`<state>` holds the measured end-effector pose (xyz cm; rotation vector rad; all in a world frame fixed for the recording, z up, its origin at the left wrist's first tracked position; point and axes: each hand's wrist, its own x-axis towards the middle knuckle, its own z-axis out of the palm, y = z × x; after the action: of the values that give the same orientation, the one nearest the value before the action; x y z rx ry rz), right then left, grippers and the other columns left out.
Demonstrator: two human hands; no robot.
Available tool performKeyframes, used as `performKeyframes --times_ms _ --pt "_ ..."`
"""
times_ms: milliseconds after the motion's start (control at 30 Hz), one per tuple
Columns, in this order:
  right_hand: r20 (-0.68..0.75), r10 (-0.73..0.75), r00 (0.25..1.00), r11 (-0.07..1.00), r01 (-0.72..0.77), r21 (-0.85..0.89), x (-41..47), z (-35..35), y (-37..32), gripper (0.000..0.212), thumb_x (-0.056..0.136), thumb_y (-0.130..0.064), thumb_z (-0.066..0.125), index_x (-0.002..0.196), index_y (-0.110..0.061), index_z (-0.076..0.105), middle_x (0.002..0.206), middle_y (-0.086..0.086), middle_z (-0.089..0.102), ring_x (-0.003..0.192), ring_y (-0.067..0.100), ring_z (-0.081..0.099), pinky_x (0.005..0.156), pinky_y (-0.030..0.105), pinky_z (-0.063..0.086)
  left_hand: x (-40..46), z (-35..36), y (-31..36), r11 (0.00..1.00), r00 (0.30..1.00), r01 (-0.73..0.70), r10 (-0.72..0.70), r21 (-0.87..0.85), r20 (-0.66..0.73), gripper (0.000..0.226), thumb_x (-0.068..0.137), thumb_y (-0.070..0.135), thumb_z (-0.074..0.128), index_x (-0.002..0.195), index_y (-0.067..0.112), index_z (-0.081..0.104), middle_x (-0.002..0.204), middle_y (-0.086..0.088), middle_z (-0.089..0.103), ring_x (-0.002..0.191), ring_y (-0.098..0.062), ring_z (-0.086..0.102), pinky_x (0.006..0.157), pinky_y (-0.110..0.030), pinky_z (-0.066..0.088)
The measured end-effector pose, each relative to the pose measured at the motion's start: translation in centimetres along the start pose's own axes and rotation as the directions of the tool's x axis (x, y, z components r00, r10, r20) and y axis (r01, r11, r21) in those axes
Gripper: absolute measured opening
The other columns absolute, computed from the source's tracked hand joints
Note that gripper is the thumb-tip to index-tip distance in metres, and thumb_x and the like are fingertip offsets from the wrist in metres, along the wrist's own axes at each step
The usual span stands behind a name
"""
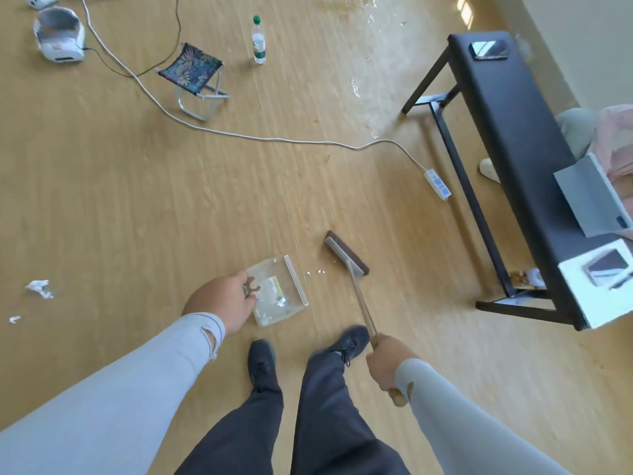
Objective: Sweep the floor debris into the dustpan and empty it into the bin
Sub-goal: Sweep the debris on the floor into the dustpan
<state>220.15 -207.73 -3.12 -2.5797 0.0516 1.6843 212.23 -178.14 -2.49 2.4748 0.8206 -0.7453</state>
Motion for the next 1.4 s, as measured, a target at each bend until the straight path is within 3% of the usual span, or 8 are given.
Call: performKeyframes --times_ms 167,367,567,667,800,900,1067,1400 --pt "0.142 -0.037 0.989 0.999 0.037 0.003 -3.6 1.1 -0.1 0.039 0.094 -0.012 0.049 0.132 -0.022 0.049 0.088 0.004 0.061 0.072 0.022 0.058 0.077 0.039 0.059 0.4 0.1 -0.9 1.000 1.000 -0.003 0.002 -0.020 -0.027 0.024 0.101 0.040 0.048 0.117 0.024 0.057 0.076 0.011 0.058 0.069 -0.017 0.060 0.053 -0.029 0.038" --pt "0.226 0.053 0.973 0.919 -0.136 0.371 -8.2 -5.6 3.1 0.039 0.098 -0.020 0.053 0.134 -0.035 0.051 0.071 0.009 0.046 0.050 0.018 0.037 0.045 0.026 0.039 0.2 0.4 -1.3 0.999 0.999 -0.016 0.014 -0.043 -0.029 0.023 0.101 0.041 0.047 0.117 0.027 0.056 0.083 0.006 0.065 0.074 -0.020 0.064 0.058 -0.031 0.049" --pt "-0.028 0.046 0.999 0.990 -0.042 0.134 -5.5 -3.1 0.4 0.024 0.099 -0.017 0.047 0.119 -0.029 0.054 0.073 0.007 0.057 0.053 0.022 0.052 0.048 0.028 0.050 0.1 0.7 -1.3 0.999 0.998 -0.026 0.025 -0.020 -0.050 0.022 0.102 0.041 0.046 0.112 0.025 0.056 0.079 0.006 0.062 0.071 -0.019 0.062 0.053 -0.029 0.041" --pt "0.011 0.048 0.999 0.997 -0.048 0.059 -2.9 -0.6 -2.3 0.033 0.092 -0.007 0.043 0.119 -0.024 0.051 0.071 0.008 0.059 0.051 0.026 0.054 0.049 0.033 0.049 0.2 0.9 -1.5 0.999 0.999 -0.030 0.028 -0.037 -0.045 0.025 0.102 0.043 0.047 0.116 0.025 0.056 0.084 0.005 0.064 0.075 -0.020 0.064 0.057 -0.029 0.045" --pt "0.146 -0.056 0.988 0.998 0.057 -0.008 -3.5 1.2 -4.1 0.047 0.090 -0.010 0.052 0.138 -0.011 0.051 0.093 0.010 0.057 0.074 0.026 0.056 0.077 0.042 0.058 0.4 1.1 -1.8 0.998 0.998 -0.039 0.037 -0.050 -0.052 0.028 0.101 0.045 0.047 0.118 0.025 0.057 0.089 0.005 0.067 0.079 -0.022 0.065 0.064 -0.033 0.054" --pt "0.232 -0.027 0.972 0.964 -0.036 0.262 -6.2 -2.2 -2.2 0.045 0.093 -0.018 0.052 0.137 -0.027 0.054 0.074 0.007 0.054 0.053 0.018 0.046 0.050 0.031 0.046 0.4 1.0 -1.8 0.997 0.997 -0.044 0.041 -0.056 -0.064 0.031 0.101 0.044 0.048 0.125 0.027 0.057 0.091 0.005 0.066 0.079 -0.021 0.062 0.060 -0.031 0.046" --pt "0.205 0.005 0.979 0.857 -0.110 0.503 -9.5 -7.0 1.9 0.036 0.099 -0.017 0.057 0.132 -0.033 0.056 0.071 0.008 0.052 0.050 0.014 0.040 0.045 0.026 0.036 0.4 0.9 -2.2 0.997 0.997 -0.051 0.047 -0.062 -0.056 0.029 0.101 0.044 0.048 0.122 0.027 0.057 0.093 0.005 0.068 0.080 -0.021 0.064 0.061 -0.031 0.048" --pt "0.013 0.147 0.989 0.987 -0.147 0.068 -1.3 -1.8 0.1 0.037 0.087 0.000 0.049 0.119 -0.016 0.055 0.079 0.012 0.062 0.062 0.029 0.058 0.060 0.039 0.055 0.7 1.2 -2.2 0.997 0.996 -0.058 0.055 -0.053 -0.069 0.027 0.099 0.043 0.049 0.115 0.023 0.059 0.090 0.006 0.067 0.078 -0.021 0.064 0.065 -0.033 0.054"
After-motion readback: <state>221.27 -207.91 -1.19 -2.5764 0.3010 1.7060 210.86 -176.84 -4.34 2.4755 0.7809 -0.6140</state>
